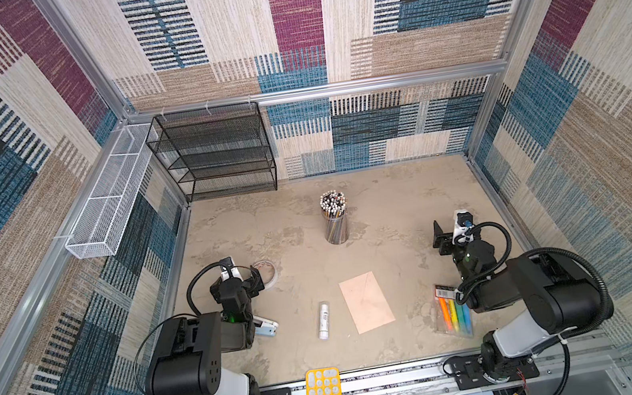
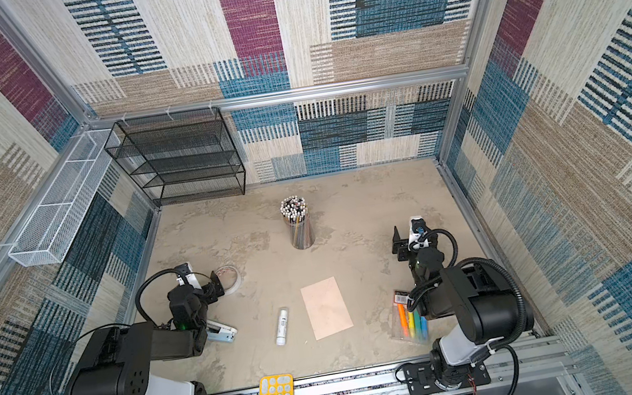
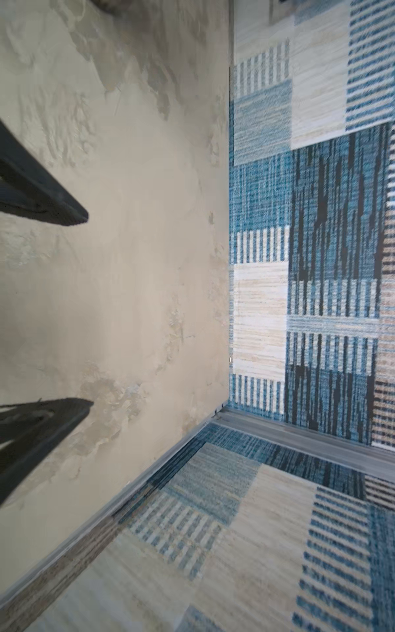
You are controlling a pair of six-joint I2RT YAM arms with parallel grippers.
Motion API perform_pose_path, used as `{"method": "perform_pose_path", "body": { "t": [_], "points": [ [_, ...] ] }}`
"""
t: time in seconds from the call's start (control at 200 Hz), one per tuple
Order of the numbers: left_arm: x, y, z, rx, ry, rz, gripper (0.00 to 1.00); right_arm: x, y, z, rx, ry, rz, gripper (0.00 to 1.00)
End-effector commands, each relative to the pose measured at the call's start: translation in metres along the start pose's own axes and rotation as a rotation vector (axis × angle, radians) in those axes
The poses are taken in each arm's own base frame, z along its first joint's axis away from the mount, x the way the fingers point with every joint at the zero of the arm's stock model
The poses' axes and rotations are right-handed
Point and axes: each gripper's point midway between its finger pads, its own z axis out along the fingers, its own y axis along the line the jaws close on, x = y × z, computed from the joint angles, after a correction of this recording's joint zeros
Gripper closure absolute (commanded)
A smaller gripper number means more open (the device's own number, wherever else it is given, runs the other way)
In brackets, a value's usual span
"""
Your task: Place the letter into the envelope and seal it
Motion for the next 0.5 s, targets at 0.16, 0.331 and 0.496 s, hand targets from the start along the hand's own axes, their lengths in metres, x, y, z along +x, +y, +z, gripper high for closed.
{"method": "perform_pose_path", "body": {
  "t": [0.16,0.331,0.496],
  "points": [
    [-0.017,-0.019,0.028,0.064,0.059,0.049,0.01,-0.011,0.007,0.002,-0.05,-0.039,0.028,0.0],
    [-0.017,-0.017,0.027,0.058,0.063,0.044,0.01,-0.01,0.006,0.003,-0.05,-0.035,0.027,0.0],
    [-0.017,-0.017,0.027,0.058,0.071,0.044,0.01,-0.01,0.007,0.003,-0.052,-0.033,0.026,0.0]
  ]
}}
